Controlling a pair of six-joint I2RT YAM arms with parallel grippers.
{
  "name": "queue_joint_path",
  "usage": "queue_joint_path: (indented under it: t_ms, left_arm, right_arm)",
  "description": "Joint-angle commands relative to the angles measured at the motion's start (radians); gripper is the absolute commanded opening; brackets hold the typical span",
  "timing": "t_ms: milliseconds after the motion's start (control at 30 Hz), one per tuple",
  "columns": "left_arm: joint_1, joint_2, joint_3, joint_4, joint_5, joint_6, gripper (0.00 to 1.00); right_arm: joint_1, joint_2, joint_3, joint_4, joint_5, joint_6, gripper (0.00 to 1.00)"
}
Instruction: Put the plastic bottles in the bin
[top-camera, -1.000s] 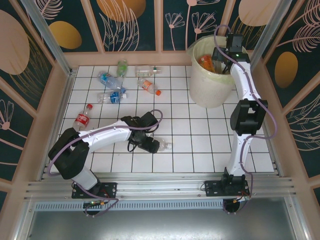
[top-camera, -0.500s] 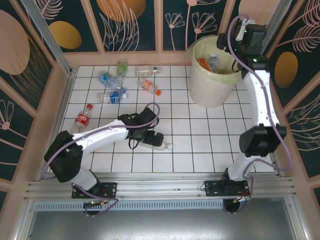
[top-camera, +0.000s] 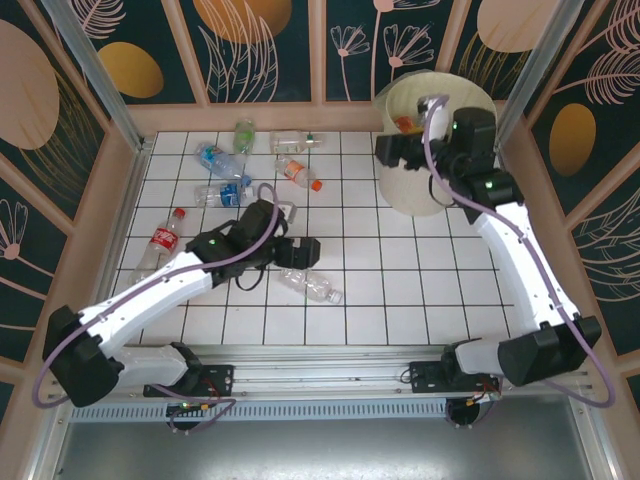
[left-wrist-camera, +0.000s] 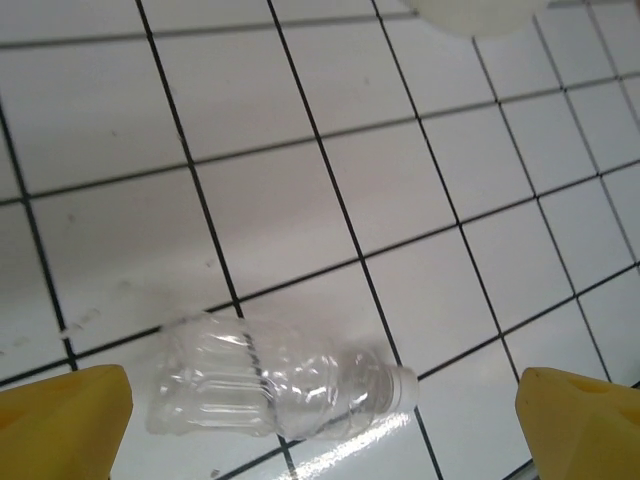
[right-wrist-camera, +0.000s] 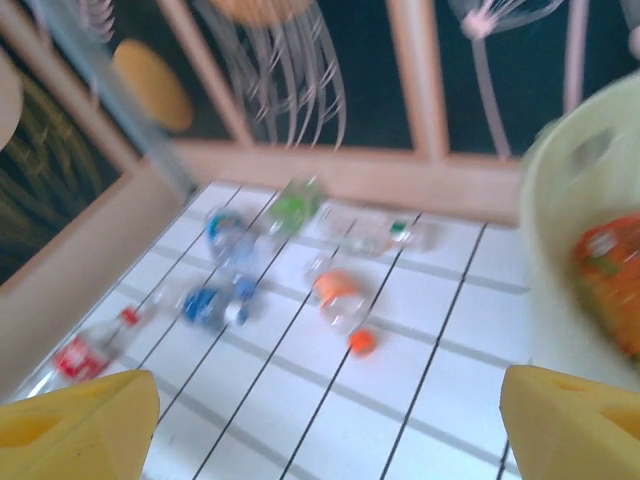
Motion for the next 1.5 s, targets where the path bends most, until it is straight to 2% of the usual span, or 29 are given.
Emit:
queue_joint_path:
  t_ms: [0, 133, 300, 467, 667, 867, 1267, 1467]
  left_arm:
    - [0.044, -0.051, -0.016, -0.011, -0.005, 0.047, 0.99]
    - [0.072, -0.083, -0.013, -0.043, -0.032, 0.042, 0.99]
    - [0.113, -0.135, -0.033, -0.020, -0.034, 0.005, 0.99]
    - [0.182, -0.163, -0.043, -0.005, -0.023, 0.023, 0.99]
    - [0.332, -0.181, -0.074, 0.042, 0.045, 0.019, 0.99]
    - [0.482, -0.165, -0.093, 0.070, 0.116, -0.002, 0.99]
    - [0.660, 0.027, -0.102, 0.174, 0.131, -0.079, 0.99]
    - [0.678, 0.226, 0.068, 0.125, -0.035, -0.021, 0.99]
  right_arm:
    - [0.040, -0.066, -0.094, 0.011, -0.122, 0.020, 0.89]
    - [0.130, -0.068, -0.207, 0.001, -0.110, 0.037, 0.89]
    - [0.250, -0.033, -0.333, 0.029, -0.015, 0.066, 0.89]
    - [0.359, 0.043, -0.405, 0.076, 0.043, 0.101, 0.90]
    - [0.478, 0.183, -0.433, 0.124, 0.151, 0.129, 0.90]
    - [0.577, 0.348, -0.384, 0.138, 0.232, 0.130, 0.91]
    - [0.687, 0.529, -0.294, 0.105, 0.336, 0.105, 0.89]
    - [0.705, 0.560, -0.284, 0.109, 0.402, 0.104, 0.81]
